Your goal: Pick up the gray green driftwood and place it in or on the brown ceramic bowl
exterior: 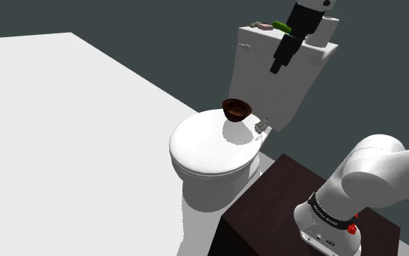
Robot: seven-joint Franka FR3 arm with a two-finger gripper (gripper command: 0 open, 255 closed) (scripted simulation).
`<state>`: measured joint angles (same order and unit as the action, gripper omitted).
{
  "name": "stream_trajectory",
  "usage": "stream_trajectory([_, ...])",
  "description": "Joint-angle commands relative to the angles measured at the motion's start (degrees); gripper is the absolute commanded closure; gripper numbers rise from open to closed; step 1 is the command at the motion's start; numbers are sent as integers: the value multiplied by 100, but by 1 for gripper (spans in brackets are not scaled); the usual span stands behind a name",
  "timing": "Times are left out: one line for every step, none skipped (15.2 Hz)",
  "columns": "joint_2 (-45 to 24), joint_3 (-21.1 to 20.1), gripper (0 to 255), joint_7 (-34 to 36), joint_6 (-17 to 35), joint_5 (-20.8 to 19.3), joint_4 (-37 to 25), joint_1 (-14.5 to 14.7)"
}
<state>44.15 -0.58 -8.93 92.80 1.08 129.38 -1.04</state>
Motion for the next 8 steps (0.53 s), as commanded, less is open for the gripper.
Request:
stream_trajectory([0,0,0,0,0,0,0,0])
stream_trajectory([-89,68,0,48,157,9,65,-65])
stream_trajectory([-182,136,0,96,313,19,127,-129])
stream_trajectory([-279,205,0,142,469,31,185,-192])
stream_trajectory([-380,275,0,187,624,44,239,-253])
stream_trajectory([-484,345,0,229,779,60,290,-314])
stream_trajectory([-591,415,0,271,933,79,337,-374])
stream_trajectory([-703,485,0,310,1087,99,380,-431])
